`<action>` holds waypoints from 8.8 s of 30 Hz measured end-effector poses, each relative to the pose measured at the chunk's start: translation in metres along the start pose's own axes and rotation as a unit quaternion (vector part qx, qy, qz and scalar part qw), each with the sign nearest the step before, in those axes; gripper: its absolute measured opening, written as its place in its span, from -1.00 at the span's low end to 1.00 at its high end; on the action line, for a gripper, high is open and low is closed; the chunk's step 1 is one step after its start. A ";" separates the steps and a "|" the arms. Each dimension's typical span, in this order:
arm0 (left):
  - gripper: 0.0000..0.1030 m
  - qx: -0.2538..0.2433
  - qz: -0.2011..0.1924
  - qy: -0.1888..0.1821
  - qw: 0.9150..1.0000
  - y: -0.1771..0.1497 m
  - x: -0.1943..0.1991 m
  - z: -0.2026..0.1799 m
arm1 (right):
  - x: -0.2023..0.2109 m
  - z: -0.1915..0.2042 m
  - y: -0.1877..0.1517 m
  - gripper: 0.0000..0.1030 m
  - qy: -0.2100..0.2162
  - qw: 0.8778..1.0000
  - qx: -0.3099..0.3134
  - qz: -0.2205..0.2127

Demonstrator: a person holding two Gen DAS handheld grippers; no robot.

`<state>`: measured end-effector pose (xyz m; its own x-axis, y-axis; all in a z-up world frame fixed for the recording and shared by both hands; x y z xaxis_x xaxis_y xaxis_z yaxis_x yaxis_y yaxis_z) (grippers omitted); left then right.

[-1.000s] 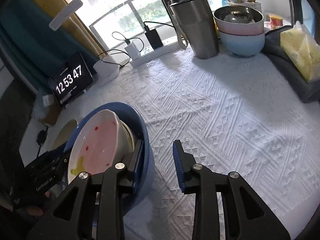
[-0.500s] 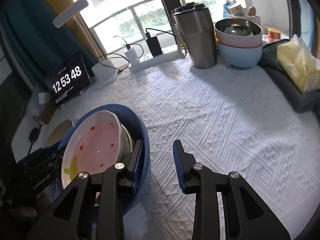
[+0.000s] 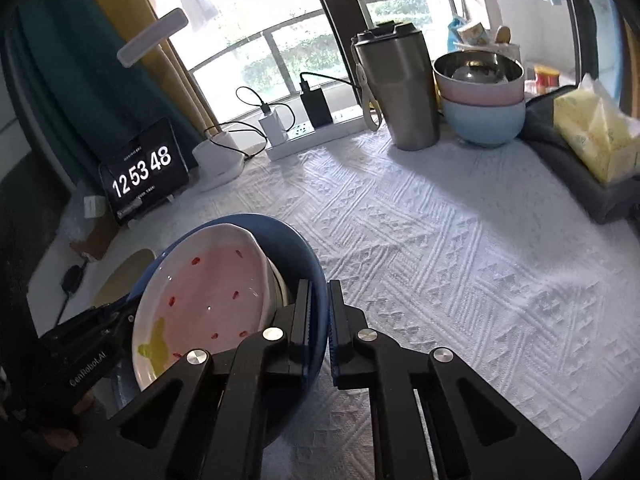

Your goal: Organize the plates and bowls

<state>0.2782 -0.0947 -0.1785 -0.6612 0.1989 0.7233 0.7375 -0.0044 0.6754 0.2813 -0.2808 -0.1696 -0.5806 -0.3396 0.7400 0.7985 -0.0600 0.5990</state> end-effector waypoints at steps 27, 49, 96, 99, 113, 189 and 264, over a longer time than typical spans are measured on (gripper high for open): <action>-0.85 0.017 -0.003 -0.025 1.000 -0.005 0.012 0.007 | 0.005 0.011 -0.003 -0.83 -0.014 1.000 -0.001 0.007; -0.84 0.032 -0.031 -0.029 0.999 0.010 0.037 0.027 | 0.015 0.042 0.009 -0.83 -0.008 1.000 0.008 0.007; -0.82 0.120 -0.079 0.017 0.990 0.013 0.091 0.167 | -0.024 0.191 0.040 -0.83 0.024 0.994 0.109 0.017; -0.82 0.127 -0.077 0.020 0.989 0.010 0.091 0.177 | -0.031 0.200 0.038 -0.83 0.027 0.993 0.115 0.022; -0.80 0.150 -0.062 0.033 0.986 -0.002 0.083 0.214 | -0.064 0.231 0.030 -0.83 0.030 0.990 0.130 0.054; -0.11 0.108 -0.084 0.103 0.985 -0.019 0.113 0.166 | -0.024 0.202 -0.006 -0.33 0.046 0.989 0.123 0.067; 0.75 -0.067 -0.282 0.073 0.954 -0.047 0.316 0.028 | 0.242 0.137 -0.063 -0.31 -0.122 0.961 0.091 -0.231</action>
<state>0.0385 -0.0043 0.0137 -0.9672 0.0689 0.2444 0.2401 -0.0643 0.9686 0.0687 -0.2300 0.0133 -0.9042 -0.0844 0.4186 0.4184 0.0210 0.9080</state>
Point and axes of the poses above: each gripper's, at about its wrist camera, not at the fingertips, and x roughly against the way its jaws point, z to its left, y to its top, the point moved 7 cm from there along -x, roughly the way its jaws point, and after that the axes turned 6 degrees about z, right-handed, at the moved point
